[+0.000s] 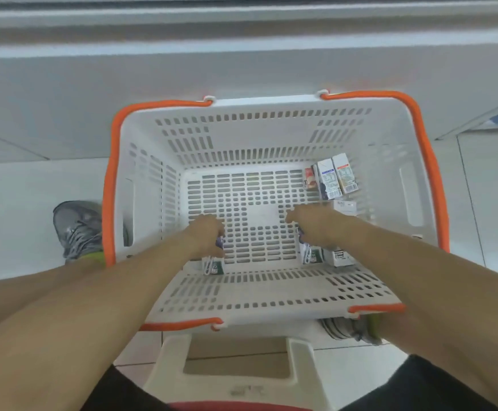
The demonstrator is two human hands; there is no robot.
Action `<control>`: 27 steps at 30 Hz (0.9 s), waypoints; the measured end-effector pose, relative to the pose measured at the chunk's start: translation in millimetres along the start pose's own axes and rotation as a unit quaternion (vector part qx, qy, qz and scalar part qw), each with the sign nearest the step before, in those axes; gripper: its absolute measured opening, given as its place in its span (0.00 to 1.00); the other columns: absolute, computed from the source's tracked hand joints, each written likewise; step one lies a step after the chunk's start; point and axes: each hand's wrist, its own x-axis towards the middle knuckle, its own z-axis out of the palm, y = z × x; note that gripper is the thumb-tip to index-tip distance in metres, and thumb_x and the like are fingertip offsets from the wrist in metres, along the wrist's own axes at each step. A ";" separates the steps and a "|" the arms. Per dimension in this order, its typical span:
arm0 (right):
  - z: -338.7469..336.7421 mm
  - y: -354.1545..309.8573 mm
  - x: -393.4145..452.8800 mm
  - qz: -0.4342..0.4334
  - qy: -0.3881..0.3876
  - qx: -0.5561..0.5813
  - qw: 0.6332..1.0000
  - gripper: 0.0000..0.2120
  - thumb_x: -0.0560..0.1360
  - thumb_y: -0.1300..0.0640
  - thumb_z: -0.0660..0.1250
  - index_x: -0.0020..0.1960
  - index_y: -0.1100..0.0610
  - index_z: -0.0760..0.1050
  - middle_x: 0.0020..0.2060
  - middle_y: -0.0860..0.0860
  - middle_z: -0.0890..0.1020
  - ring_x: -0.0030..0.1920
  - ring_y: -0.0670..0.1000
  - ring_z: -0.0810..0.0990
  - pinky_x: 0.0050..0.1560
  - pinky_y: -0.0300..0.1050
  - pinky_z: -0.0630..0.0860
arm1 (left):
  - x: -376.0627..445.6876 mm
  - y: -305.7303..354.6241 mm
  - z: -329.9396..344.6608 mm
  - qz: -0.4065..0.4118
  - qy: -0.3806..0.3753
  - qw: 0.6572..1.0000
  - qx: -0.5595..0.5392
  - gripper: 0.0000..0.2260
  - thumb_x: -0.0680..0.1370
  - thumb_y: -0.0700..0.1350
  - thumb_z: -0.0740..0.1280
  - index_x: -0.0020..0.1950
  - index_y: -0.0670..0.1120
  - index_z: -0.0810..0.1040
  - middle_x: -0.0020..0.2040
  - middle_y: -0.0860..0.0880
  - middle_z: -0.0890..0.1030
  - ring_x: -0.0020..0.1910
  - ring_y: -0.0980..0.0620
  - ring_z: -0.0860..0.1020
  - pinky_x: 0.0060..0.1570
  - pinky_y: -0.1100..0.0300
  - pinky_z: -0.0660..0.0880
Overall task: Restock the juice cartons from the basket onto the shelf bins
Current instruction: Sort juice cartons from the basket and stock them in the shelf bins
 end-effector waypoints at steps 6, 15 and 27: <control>10.8 -6.9 7.6 0.024 -0.050 -0.113 0.992 0.21 0.74 0.69 0.64 0.64 0.55 0.71 0.51 0.50 0.76 0.50 0.53 0.78 0.53 0.54 0.78 | -5.4 1.0 -10.3 -0.024 0.004 0.992 -0.122 0.23 0.64 0.42 0.83 0.52 0.46 0.75 0.53 0.50 0.75 0.48 0.44 0.83 0.44 0.54 0.80; 10.2 -24.5 -8.2 0.033 -0.034 -0.236 0.971 0.23 0.75 0.64 0.67 0.70 0.58 0.70 0.70 0.59 0.66 0.72 0.61 0.64 0.71 0.64 0.61 | -31.7 13.0 -37.9 -0.132 -0.003 0.839 -0.529 0.15 0.73 0.46 0.76 0.49 0.35 0.81 0.43 0.44 0.83 0.38 0.52 0.81 0.46 0.55 0.81; -169.7 -24.0 -126.5 0.055 0.194 0.052 0.978 0.23 0.71 0.48 0.75 0.61 0.54 0.71 0.59 0.53 0.79 0.57 0.55 0.77 0.53 0.45 0.73 | -147.2 64.2 -167.0 0.066 -0.057 0.787 -0.611 0.08 0.80 0.37 0.62 0.55 0.35 0.77 0.53 0.38 0.78 0.49 0.45 0.80 0.50 0.53 0.82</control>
